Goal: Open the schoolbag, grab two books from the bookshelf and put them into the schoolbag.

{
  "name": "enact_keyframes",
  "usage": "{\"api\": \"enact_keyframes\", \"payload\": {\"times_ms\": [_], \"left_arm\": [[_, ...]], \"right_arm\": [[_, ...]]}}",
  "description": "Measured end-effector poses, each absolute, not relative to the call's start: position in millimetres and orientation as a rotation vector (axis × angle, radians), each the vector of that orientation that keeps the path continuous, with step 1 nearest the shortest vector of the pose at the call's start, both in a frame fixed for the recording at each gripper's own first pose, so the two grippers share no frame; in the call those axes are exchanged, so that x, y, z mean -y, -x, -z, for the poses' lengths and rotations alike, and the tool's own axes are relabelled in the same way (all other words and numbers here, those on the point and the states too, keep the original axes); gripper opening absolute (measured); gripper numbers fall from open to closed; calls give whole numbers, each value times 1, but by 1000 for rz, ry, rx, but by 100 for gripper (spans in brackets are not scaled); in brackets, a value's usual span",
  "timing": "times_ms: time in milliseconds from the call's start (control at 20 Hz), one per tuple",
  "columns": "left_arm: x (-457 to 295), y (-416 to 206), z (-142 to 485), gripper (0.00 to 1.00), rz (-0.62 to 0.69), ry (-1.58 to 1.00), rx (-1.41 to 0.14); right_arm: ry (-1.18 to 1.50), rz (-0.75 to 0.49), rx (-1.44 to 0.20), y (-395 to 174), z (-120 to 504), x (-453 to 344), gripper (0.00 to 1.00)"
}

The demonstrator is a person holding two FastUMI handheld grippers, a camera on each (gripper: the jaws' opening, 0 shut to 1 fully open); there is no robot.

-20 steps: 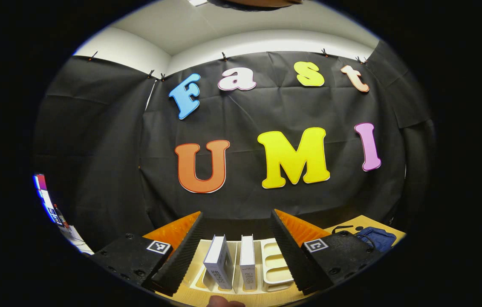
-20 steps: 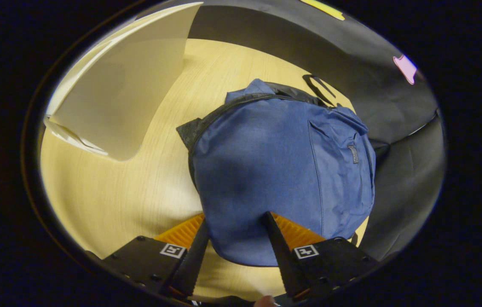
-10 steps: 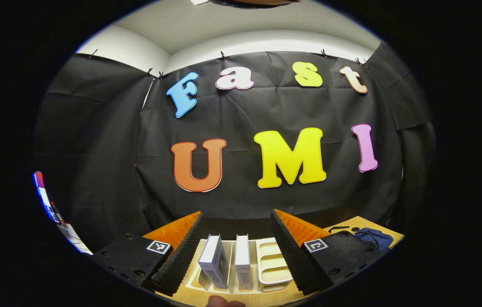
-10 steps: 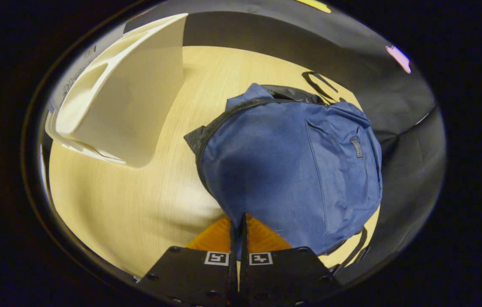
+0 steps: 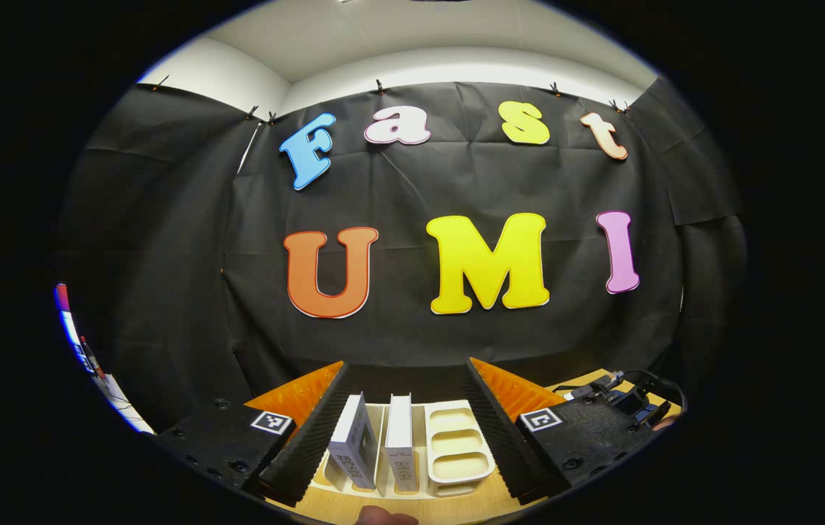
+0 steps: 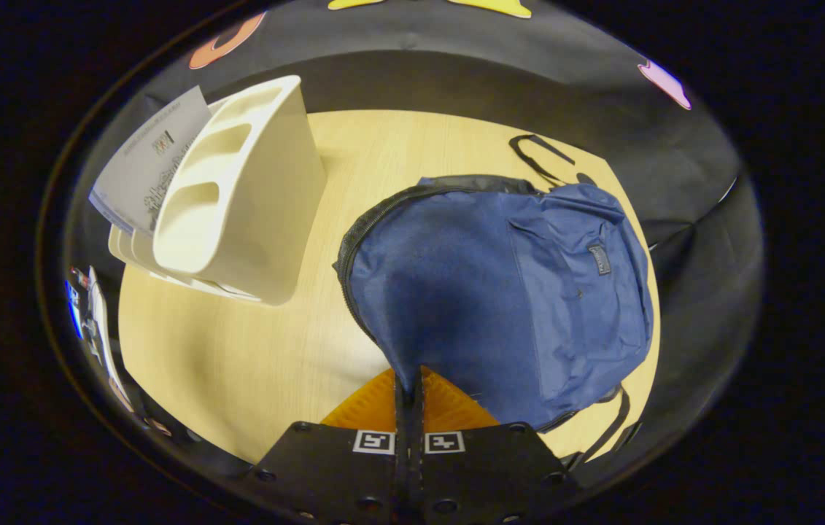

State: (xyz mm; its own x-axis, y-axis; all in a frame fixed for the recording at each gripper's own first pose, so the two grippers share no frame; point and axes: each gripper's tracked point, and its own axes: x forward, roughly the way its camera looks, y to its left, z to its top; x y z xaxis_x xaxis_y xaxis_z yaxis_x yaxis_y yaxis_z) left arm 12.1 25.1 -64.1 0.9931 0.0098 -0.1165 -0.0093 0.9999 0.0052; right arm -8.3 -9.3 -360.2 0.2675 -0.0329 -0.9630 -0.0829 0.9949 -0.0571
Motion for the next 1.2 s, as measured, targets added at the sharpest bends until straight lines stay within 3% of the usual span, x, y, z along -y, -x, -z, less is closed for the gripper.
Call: {"api": "enact_keyframes", "payload": {"times_ms": [500,850,1200], "left_arm": [[-11,-27,82,97,27,23,-203],[-8,-50,96,97,61,34,-317],[-19,-81,123,97,115,41,-542]], "right_arm": [[83,-62,-1198,-23,252,89,0],[107,-55,-1225,-32,229,151,0],[83,-73,-1247,-42,213,184,0]]}}
